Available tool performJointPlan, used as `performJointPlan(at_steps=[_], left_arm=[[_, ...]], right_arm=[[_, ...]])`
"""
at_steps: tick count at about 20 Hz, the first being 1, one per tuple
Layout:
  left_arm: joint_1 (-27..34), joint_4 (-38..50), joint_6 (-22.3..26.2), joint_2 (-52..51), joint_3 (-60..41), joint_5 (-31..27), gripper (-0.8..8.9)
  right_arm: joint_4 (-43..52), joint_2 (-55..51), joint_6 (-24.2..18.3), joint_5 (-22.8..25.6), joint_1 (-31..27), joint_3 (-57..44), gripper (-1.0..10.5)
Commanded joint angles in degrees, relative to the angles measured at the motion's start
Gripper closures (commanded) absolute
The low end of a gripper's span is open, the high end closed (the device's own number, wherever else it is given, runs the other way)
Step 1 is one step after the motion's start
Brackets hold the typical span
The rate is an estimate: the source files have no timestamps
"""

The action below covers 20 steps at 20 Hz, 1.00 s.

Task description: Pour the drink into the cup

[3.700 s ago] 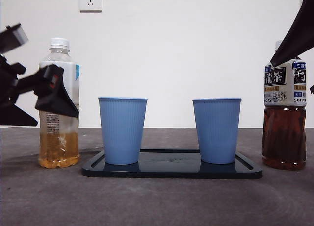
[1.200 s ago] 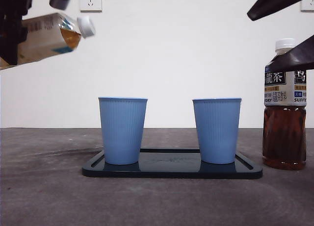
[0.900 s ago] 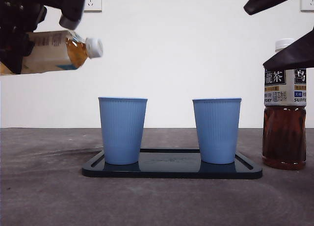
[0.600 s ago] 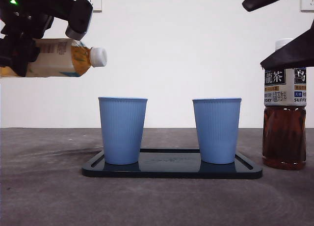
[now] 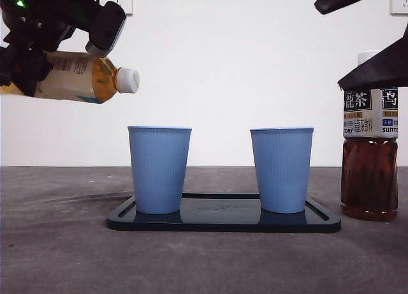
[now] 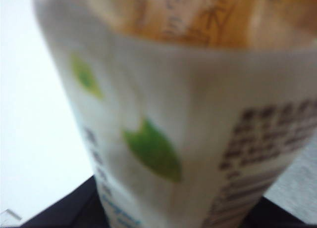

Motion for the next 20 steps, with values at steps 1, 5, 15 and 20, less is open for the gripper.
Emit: performJointPlan(at_steps=[1,5,15,20], left_arm=[[-0.6,2.7,2.3,0.7,2.0,-2.1,6.38],[-0.7,3.3,2.8,0.7,2.0,-2.3,6.40],[-0.9,3.3,2.8,0.7,2.0,-2.4,6.40],[-0.9,3.6,2.4,0.7,2.0,-2.3,6.40]], right_arm=[[0.5,0.3,-0.9,-0.2,0.5,0.9,5.2],[0.5,0.3,-0.9,-0.2,1.1,0.9,5.2],[0.5,0.3,-0.9,0.3,1.9,0.9,5.2],[0.5,0.3,-0.9,0.3,1.9,0.9,5.2]])
